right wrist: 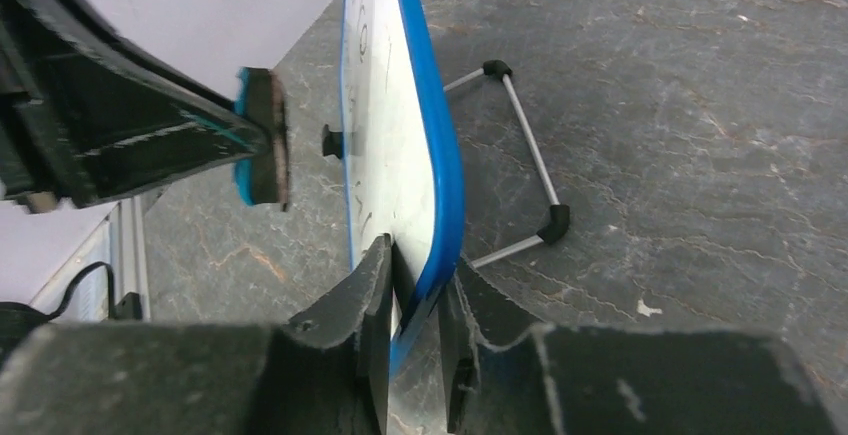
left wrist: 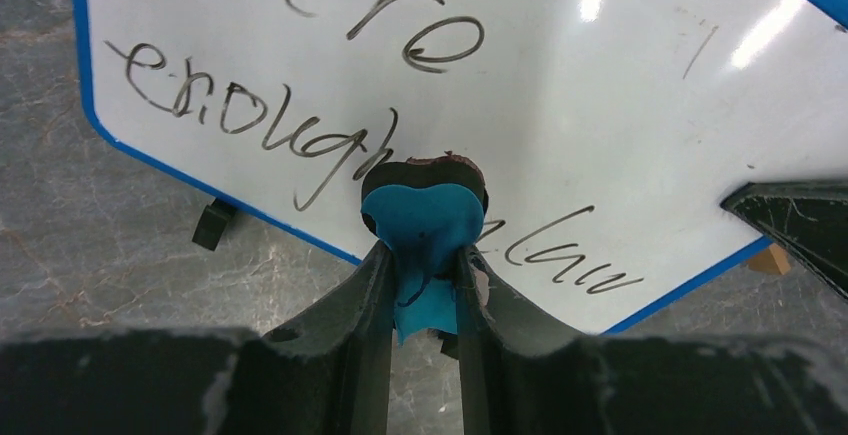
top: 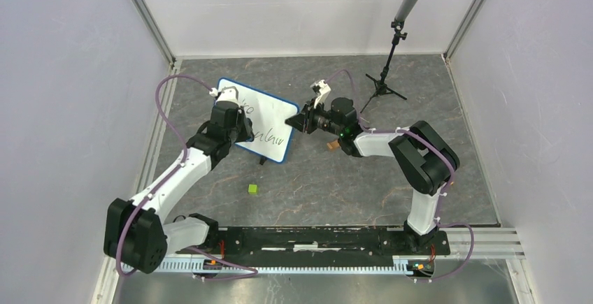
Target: Erase the whiteboard
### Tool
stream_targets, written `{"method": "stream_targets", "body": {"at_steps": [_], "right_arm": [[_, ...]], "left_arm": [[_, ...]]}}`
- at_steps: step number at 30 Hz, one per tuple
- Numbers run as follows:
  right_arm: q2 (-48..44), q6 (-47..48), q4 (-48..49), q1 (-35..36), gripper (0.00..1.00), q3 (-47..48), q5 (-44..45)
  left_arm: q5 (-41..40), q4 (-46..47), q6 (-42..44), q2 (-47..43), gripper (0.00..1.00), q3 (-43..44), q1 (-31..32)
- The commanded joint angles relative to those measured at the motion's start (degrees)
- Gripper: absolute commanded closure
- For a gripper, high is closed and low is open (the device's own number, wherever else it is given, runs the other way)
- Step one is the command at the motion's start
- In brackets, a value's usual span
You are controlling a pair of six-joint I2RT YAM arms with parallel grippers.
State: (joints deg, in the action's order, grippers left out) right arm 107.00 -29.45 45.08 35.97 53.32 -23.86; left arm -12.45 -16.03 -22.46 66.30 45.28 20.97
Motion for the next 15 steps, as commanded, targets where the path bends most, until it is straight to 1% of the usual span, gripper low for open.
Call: {"method": "stream_targets", "body": {"at_steps": [1, 5, 9, 15], "right_arm": [[1.2, 1.3, 1.0, 0.2, 0.8, 2.4, -1.7], [1.5, 1.9, 0.8, 0.1, 0.92, 2.6, -2.2], [1.9, 2.1, 1.0, -0.3, 1.0, 2.9, -3.5], [2.2, 1.3, 2.2, -0.6, 1.0, 2.6, -4.4]], "left_arm": [[0.2, 6.8, -3.4, 3.6, 0.73, -0.2, 0.4], [0.6, 9.6, -4.3, 5.9, 0.73, -1.4, 1.3], [0.5, 11.6, -4.6, 7.6, 0.73, -2.6, 1.6], [2.8, 14.8, -6.0, 10.6, 0.72, -3.3, 2.1]]}}
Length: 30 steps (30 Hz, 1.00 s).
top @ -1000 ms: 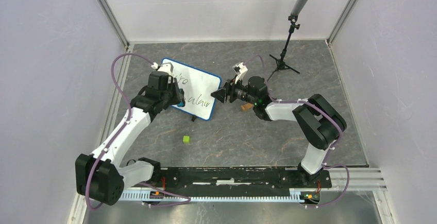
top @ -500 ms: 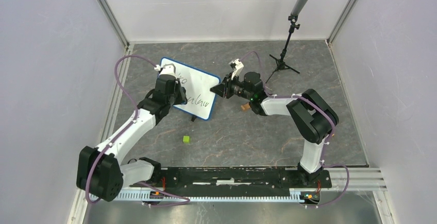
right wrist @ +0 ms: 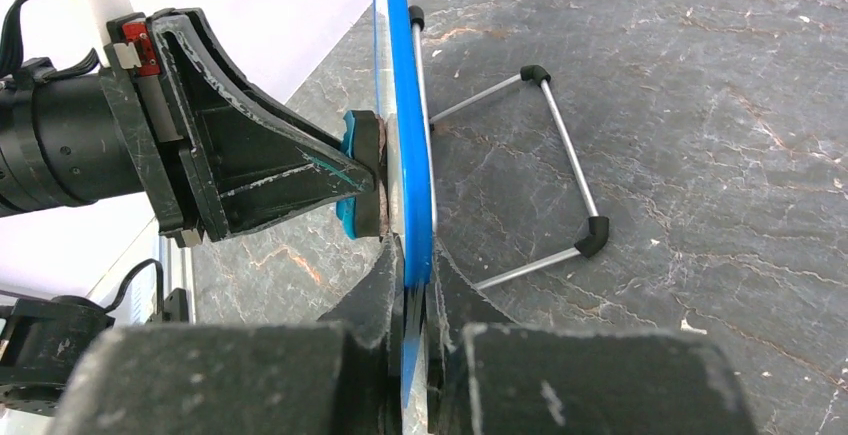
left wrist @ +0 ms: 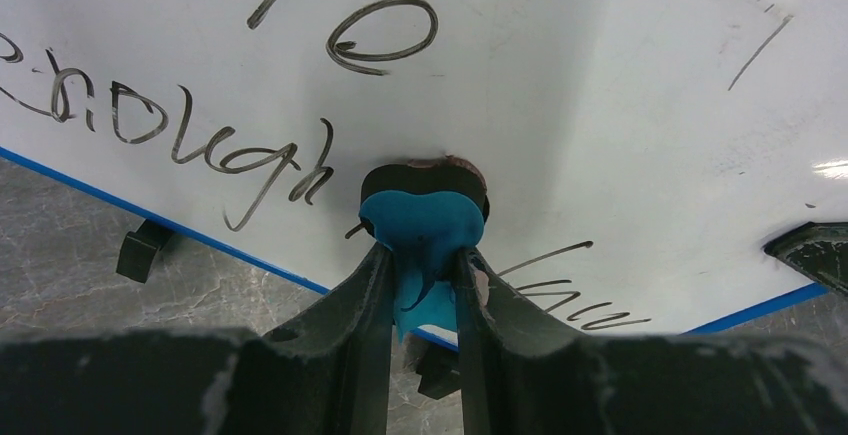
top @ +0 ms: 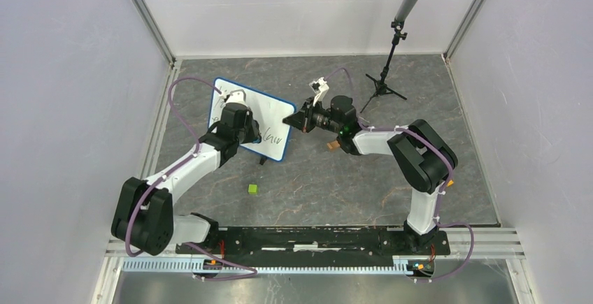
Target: Erase the whiteboard
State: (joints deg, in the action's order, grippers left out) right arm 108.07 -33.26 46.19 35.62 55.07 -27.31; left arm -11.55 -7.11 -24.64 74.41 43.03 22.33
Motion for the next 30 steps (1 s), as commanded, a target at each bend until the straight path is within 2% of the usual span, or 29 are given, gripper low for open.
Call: {"method": "stream_targets", "body": {"at_steps": [1, 9, 20, 30], "right_arm": [[1.2, 4.9, 1.3, -0.4, 1.0, 0.7, -1.2], [1.5, 3.9, 3.1, -0.4, 1.0, 0.4, -2.0], [1.3, 3.7, 3.9, -0.5, 1.0, -0.1, -2.4], [1.2, 2.5, 5.7, -1.3, 1.0, -1.0, -3.2]], "left_arm": [[2.2, 6.4, -4.1, 2.7, 0.72, -1.3, 0.9], [3.1, 12.7, -8.0, 5.3, 0.75, -1.4, 6.0], [-0.9, 11.8, -6.8, 8.6, 0.77, 2.9, 14.3], [-10.6, 5.3, -6.9, 5.9, 0.85, 0.8, 12.7]]}}
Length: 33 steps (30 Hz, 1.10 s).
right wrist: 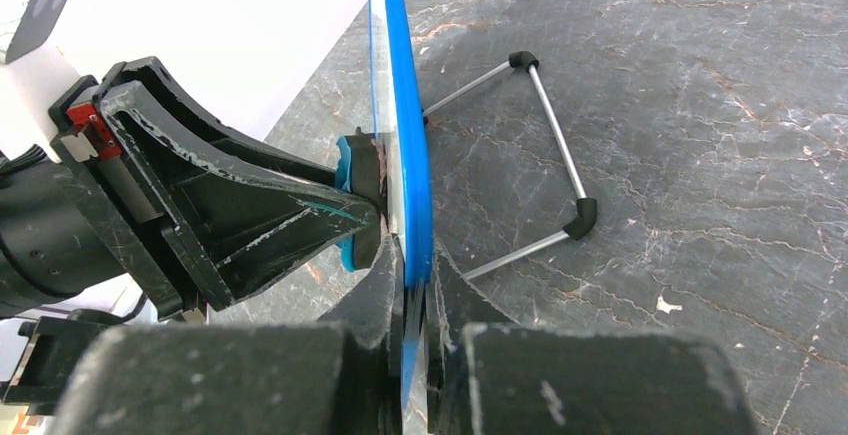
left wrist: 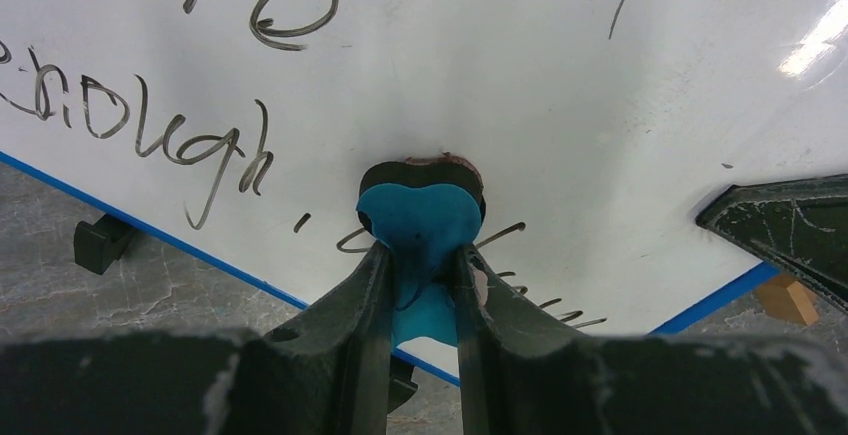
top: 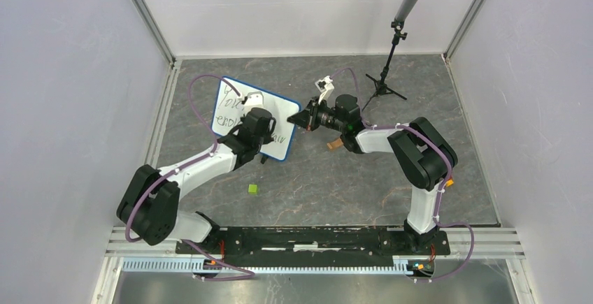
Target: Erase the whiteboard
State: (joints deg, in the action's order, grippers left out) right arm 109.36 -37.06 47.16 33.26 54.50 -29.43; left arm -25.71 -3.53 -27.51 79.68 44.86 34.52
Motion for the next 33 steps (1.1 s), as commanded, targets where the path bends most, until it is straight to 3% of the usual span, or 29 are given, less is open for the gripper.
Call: {"method": "stream_targets", "body": {"at_steps": [1, 5, 7, 16, 23, 29, 33], "right_arm": [[0.0, 6.1, 5.0, 0.9, 1.0, -0.6, -1.1], [-0.1, 5.5, 5.9, 0.7, 1.0, -1.0, -1.5], [-0.1, 5.3, 6.1, 0.6, 1.0, -1.1, -1.6], [0.2, 4.6, 7.0, 0.3, 1.0, -1.3, -2.3], [0.3, 4.2, 7.7, 0.1, 1.0, -1.6, -2.4], [0.6, 3.5, 8.6, 0.1, 1.0, -1.5, -2.8], [0.6, 3.4, 8.8, 0.1, 1.0, -1.6, -3.0]], "left_arm": [[2.7, 0.8, -4.4, -0.2, 0.85, -1.6, -0.4], [3.4, -0.3, -5.8, -3.0, 0.87, -4.2, -5.6], [5.6, -0.3, -5.3, -3.0, 0.82, -4.6, -7.7], [5.3, -1.3, -6.0, -2.7, 0.8, -3.7, -9.5], [9.7, -0.4, -7.8, -5.0, 0.81, -5.7, -15.7], [13.9, 0.9, -6.0, -5.5, 0.82, -4.7, -15.7], [13.1, 0.2, -4.9, -3.7, 0.83, -2.4, -12.2]]}}
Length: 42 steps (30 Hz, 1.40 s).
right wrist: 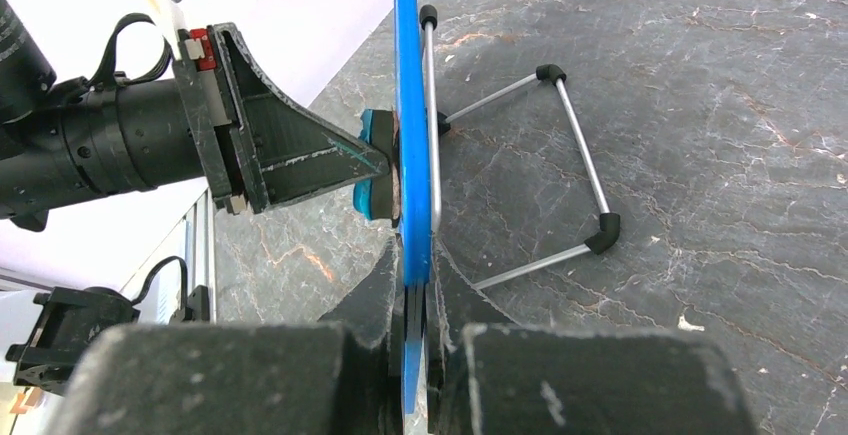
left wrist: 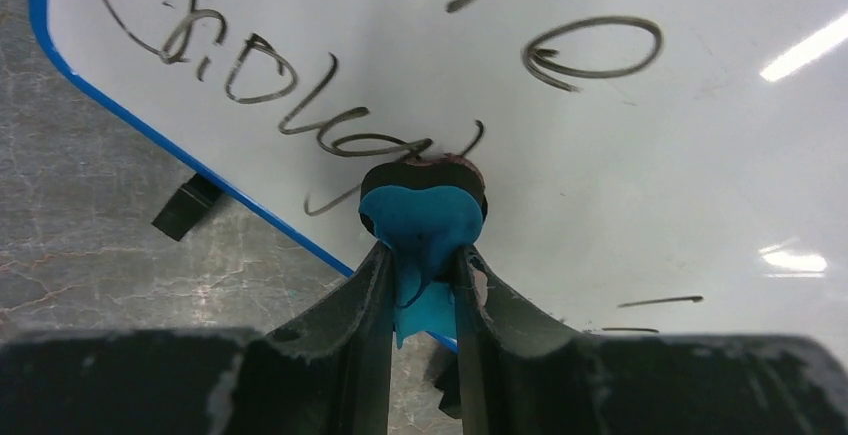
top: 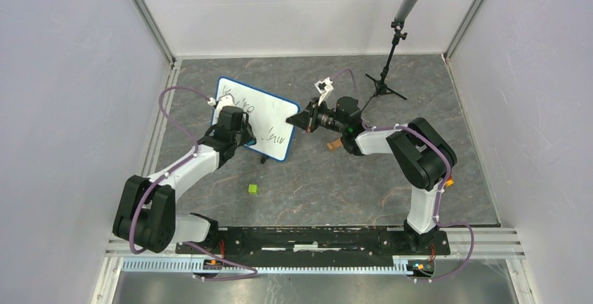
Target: Erase the whiteboard
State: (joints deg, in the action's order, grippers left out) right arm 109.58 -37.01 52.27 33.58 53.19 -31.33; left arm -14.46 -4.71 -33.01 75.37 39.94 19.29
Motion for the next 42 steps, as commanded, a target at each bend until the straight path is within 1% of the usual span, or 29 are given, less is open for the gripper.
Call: {"method": "stream_targets", "body": {"at_steps": [1, 4, 9, 12, 16, 20, 23, 26, 28, 30, 32, 35, 42], "right_arm": [[0.4, 3.3, 3.8, -0.2, 1.0, -0.3, -1.2], [0.5, 3.2, 3.9, -0.3, 1.0, -0.4, -1.3], [0.6, 3.1, 4.2, -0.3, 1.0, -0.5, -1.4], [0.6, 2.7, 4.6, -0.3, 1.0, -0.5, -1.6], [0.7, 2.5, 5.0, -0.3, 1.0, -0.6, -1.7], [0.7, 2.6, 5.0, -0.3, 1.0, -0.6, -1.7], [0.8, 2.5, 5.1, -0.3, 1.0, -0.6, -1.8], [0.9, 2.3, 5.4, -0.3, 1.0, -0.6, -1.9], [0.9, 2.2, 5.5, -0.3, 1.0, -0.6, -2.0], [0.9, 2.2, 5.5, -0.3, 1.0, -0.7, -2.0], [0.9, 2.2, 5.6, -0.3, 1.0, -0.7, -2.0], [1.1, 2.1, 5.6, -0.3, 1.0, -0.6, -2.0], [1.1, 2.1, 5.6, -0.3, 1.0, -0.6, -2.0]], "left_arm": [[1.9, 1.9, 0.3, 0.7, 0.83, 2.7, 4.2], [0.5, 2.3, 0.3, 1.5, 0.83, 4.1, 8.8], [-2.6, 4.3, 2.8, 1.9, 0.83, 5.5, 17.6], [-2.7, 6.4, 3.5, 2.8, 0.83, 5.5, 19.2], [-5.6, 5.3, 2.9, 4.2, 0.83, 6.3, 19.1], [-9.5, 5.0, 3.2, 2.3, 0.83, 4.8, 17.1], [-9.2, 2.8, 2.9, 0.0, 0.83, 2.5, 12.4], [-6.8, 2.2, 2.7, -2.0, 0.84, 0.1, 6.4], [-6.8, 1.0, 3.4, -2.5, 0.85, 0.1, 4.4], [-6.1, 0.7, 4.6, -2.7, 0.85, 0.4, 4.0], [-3.7, 1.0, 5.6, -2.3, 0.86, 1.1, 4.3], [-4.3, 0.6, 6.4, -0.8, 0.87, 3.0, 7.4], [-5.5, 2.2, 4.6, 4.9, 0.87, 6.1, 19.4]]}}
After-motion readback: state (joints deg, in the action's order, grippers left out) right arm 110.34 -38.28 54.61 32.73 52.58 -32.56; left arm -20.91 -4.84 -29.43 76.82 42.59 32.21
